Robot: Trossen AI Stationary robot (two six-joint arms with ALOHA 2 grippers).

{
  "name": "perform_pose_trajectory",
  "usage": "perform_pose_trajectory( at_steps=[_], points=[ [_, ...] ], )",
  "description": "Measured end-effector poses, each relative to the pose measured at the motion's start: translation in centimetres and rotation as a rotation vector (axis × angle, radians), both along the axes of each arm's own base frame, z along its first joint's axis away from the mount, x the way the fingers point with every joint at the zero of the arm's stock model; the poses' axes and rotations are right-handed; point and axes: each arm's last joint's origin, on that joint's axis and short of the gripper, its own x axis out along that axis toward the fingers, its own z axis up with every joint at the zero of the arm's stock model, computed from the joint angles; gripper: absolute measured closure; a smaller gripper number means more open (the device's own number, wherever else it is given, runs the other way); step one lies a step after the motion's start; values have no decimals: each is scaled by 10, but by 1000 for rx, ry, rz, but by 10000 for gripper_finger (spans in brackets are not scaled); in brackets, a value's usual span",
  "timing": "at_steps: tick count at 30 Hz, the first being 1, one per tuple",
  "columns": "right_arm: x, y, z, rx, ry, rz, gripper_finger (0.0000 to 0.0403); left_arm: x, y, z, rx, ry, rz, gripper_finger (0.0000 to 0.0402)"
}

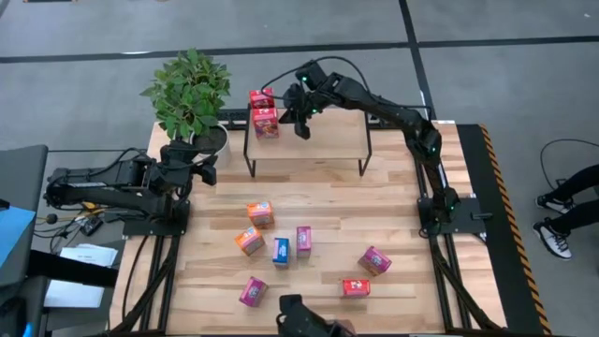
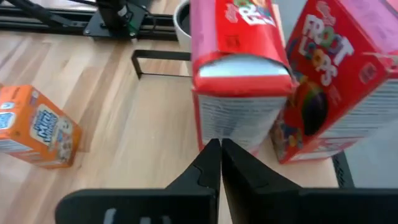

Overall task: Stack cereal on shelf
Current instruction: Adjust the red cereal boxes on the shelf, then put the red cereal box on the shelf aligned with the other red cereal box on the shelf

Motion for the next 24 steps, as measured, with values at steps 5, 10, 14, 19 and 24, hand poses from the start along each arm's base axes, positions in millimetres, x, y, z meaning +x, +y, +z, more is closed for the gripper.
perform_pose_trajectory(
  at_steps=[5,10,14,19,24],
  points=[
    [-2,-4,0,-10,9,-24,369,0,0,0,0,-1,0,111],
    [-16,3,12,34,54,-34,378,0,0,0,-12,-2,-13,111],
    [-47,24,45,24,119,13,379,1,-1,-1,-35,21,-73,111],
    [-87,57,88,68,151,5,370,2,-2,-2,-47,42,-122,111],
    [-121,96,110,203,275,-25,344,3,-3,-1,-33,70,-152,111]
  ],
)
